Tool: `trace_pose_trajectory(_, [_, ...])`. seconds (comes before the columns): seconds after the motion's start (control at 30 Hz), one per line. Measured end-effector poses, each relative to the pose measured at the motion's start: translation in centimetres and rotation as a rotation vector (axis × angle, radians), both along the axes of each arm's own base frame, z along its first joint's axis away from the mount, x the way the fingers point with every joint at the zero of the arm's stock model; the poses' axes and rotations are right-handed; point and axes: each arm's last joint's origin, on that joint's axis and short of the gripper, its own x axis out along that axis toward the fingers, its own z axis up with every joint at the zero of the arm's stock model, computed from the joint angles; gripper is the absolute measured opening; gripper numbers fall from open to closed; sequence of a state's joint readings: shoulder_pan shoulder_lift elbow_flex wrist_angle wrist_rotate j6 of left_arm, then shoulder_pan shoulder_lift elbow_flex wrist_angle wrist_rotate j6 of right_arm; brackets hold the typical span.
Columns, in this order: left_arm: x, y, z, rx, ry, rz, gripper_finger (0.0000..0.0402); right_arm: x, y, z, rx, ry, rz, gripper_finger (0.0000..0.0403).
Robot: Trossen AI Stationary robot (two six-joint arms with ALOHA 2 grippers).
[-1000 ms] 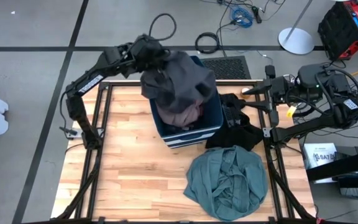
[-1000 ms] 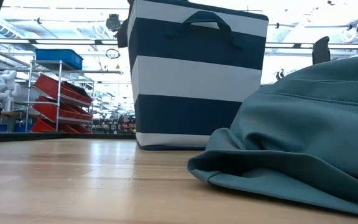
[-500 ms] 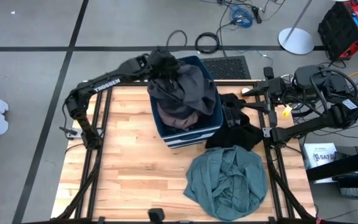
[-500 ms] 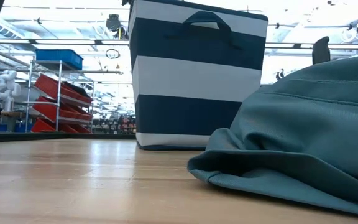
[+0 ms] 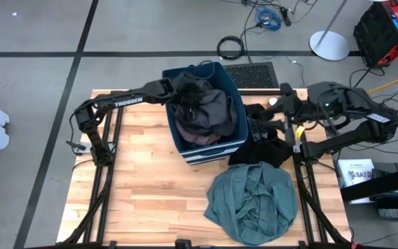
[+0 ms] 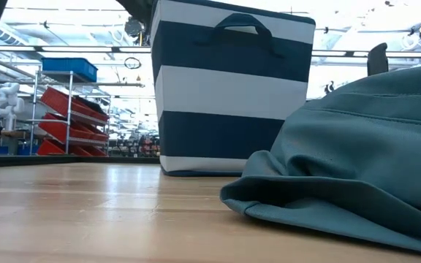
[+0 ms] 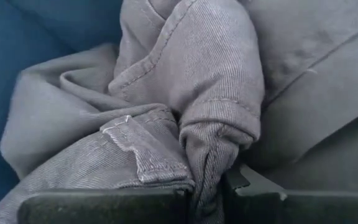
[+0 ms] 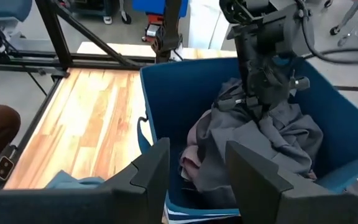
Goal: Sort clothes
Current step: Put the gray cargo shorts into the blue laundry organizer
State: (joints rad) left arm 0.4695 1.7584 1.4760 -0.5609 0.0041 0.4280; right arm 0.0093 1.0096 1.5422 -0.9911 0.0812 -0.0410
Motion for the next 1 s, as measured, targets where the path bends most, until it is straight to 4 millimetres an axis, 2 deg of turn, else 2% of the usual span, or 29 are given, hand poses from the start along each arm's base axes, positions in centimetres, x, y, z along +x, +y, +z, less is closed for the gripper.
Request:
trace_pose_trajectory(0.3, [1.5,0.5,-5.2,-0.096,0.140,-0.019,0.0029,0.1,0.0,-0.2,0.007,-0.014,-0.003,0.0144])
trace_pose_trajectory(0.4, [1.7,0.4,-5.4,-0.081,0.159,-0.009,0.0043,-0.3,0.0,0.0,0.007,-0.025,-0.003,0.0144])
trace_pose_trajectory(0.5, [1.4,0.2,-4.7,-0.039,0.162,0.015,0.0071,-0.7,0.0,0.1,0.007,-0.034,-0.003,0.0144])
trace_pose_trajectory(0.6, [1.3,-0.3,-3.3,0.014,0.171,0.043,0.0089,-1.0,0.0,0.2,0.003,-0.041,-0.001,0.0144])
trace_pose_trajectory(0.77, [0.8,-1.4,1.2,0.033,0.097,0.073,0.0114,-1.2,0.0,0.2,-0.001,-0.047,0.001,0.0144])
trace_pose_trajectory(1.0, [-0.8,-2.2,6.4,0.063,-0.006,0.070,0.0146,-1.2,0.0,0.2,-0.003,-0.046,0.001,0.0144])
